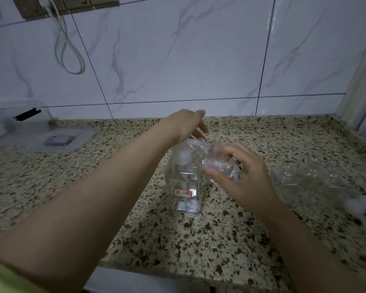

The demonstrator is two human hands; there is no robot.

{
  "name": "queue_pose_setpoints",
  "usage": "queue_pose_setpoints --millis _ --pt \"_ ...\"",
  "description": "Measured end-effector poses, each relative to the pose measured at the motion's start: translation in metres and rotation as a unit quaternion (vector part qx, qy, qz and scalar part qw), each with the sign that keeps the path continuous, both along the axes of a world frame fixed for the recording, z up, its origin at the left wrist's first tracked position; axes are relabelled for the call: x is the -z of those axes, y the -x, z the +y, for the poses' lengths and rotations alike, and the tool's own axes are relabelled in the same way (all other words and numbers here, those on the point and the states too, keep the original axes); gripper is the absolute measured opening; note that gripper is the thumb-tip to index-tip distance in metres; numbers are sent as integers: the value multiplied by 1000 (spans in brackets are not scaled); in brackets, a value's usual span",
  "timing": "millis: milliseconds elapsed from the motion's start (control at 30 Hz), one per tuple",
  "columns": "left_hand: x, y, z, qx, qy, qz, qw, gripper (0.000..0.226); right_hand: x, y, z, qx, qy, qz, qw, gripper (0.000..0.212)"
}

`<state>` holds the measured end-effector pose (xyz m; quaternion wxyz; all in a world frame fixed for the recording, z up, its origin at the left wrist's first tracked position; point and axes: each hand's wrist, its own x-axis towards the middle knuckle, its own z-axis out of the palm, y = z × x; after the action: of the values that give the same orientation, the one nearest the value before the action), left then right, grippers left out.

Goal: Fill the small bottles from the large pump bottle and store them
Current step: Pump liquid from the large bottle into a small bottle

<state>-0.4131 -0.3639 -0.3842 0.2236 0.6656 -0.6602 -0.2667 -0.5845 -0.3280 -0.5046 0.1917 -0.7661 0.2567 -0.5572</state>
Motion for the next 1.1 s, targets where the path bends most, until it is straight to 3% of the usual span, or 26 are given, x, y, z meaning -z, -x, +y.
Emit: queue_pose_setpoints --millis 167,300,767,900,1033,1100 --pt "-5 3 -2 27 0 10 1000 41 0 1 0 1 -5 -6 1000 38" --pt "-2 1 0 36 -22 -22 999 44 0 0 -1 -4 10 -3 1000 38" --pt "-15 3 5 1 2 -2 1000 42 0 2 -1 -1 3 -9 1000 37" --pt "-19 8 10 9 41 -89 995 47 -1 1 -1 -7 8 -11 1000 37" --pt "-22 12 11 -20 130 -260 956 44 0 1 -1 -6 21 -13 1000 39" --pt "-28 12 9 -13 118 -249 961 42 0 1 -1 -4 16 -15 1000 39"
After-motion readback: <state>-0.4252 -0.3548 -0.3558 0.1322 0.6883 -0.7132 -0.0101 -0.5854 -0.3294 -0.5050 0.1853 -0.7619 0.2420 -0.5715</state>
